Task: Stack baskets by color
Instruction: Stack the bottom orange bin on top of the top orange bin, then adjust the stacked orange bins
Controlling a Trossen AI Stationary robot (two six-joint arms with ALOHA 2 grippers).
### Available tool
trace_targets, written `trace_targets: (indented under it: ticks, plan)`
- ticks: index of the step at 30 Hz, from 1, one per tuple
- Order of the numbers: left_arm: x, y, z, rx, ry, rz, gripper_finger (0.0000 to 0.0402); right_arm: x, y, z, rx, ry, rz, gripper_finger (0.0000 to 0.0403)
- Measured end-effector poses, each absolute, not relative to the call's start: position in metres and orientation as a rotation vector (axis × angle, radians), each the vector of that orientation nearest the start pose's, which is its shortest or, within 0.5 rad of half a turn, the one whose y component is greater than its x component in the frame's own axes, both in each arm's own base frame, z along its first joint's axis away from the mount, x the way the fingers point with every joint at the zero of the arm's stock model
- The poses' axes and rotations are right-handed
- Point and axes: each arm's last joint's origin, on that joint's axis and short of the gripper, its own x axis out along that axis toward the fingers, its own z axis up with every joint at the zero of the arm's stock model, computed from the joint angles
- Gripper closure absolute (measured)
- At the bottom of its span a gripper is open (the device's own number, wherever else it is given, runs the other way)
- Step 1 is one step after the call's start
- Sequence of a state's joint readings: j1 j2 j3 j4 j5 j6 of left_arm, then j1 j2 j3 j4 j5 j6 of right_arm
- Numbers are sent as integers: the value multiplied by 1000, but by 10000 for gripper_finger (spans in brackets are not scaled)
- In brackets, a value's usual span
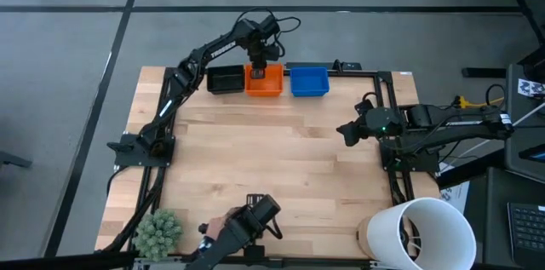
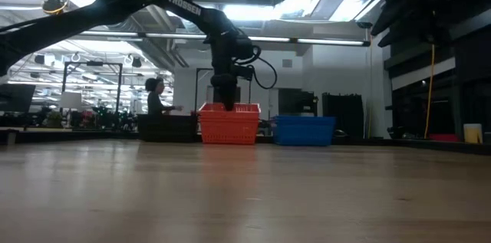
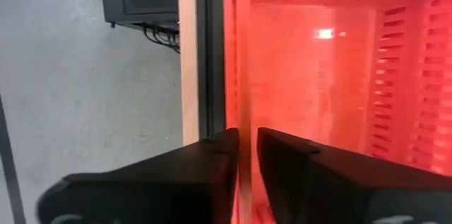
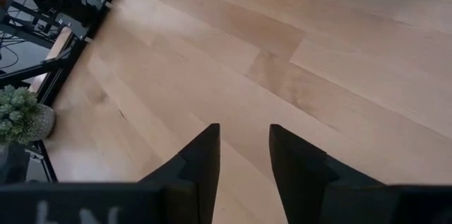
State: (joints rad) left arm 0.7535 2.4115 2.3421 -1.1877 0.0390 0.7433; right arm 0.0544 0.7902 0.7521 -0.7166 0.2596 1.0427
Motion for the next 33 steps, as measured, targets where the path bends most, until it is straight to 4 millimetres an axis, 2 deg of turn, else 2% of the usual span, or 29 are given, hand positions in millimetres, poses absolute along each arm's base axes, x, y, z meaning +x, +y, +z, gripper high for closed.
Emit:
trace_targets:
  ticks: [8, 15, 19, 22, 27, 30, 33]
  plan:
    - [363, 336, 231, 107, 1307, 171, 309, 151, 1, 276, 871, 570, -559, 281]
    - [365, 326, 255, 92, 1271, 257, 309, 151, 1, 276, 868, 573, -560, 281]
    - [365, 311, 272, 37, 1268, 297, 309, 151, 1, 276, 868, 572, -560, 281]
    - [363, 305, 275, 36, 1298, 297, 310, 151, 1, 276, 870, 570, -560, 281]
    - [345, 314, 272, -68, 1372, 354, 310, 151, 1, 276, 873, 568, -559, 281]
    - [331, 314, 272, -177, 1464, 430, 310, 151, 1, 276, 883, 565, -562, 281]
    - [317, 312, 277, -276, 1510, 429, 310, 151, 1, 276, 882, 567, -563, 281]
